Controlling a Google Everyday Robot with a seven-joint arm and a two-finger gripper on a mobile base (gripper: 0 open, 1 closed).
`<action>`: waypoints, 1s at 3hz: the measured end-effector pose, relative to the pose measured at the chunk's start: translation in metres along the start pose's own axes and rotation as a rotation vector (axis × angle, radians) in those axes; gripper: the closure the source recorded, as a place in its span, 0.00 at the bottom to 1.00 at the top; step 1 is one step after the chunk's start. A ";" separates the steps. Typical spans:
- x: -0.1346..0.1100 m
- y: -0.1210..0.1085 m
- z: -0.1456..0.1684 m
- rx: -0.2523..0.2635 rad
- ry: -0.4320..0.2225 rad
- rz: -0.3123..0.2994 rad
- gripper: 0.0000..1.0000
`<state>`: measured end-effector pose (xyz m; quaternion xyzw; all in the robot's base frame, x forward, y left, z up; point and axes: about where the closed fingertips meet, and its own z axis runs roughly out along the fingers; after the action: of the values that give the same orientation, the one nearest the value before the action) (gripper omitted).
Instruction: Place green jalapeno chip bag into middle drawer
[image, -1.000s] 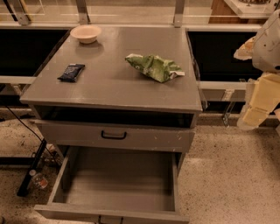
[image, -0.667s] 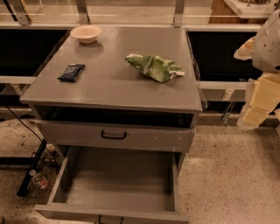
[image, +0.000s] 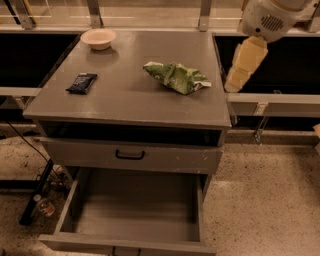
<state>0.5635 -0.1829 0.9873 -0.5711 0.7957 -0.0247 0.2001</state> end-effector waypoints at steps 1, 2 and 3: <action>-0.016 -0.020 -0.017 0.052 -0.048 -0.003 0.00; -0.025 -0.026 -0.004 0.045 -0.057 -0.005 0.00; -0.051 -0.049 0.035 0.011 -0.051 -0.033 0.00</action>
Offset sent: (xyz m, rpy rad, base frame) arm 0.0170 0.0050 0.0254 0.0282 -0.0626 0.0012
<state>0.6329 -0.1460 0.9832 -0.5834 0.7807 -0.0178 0.2231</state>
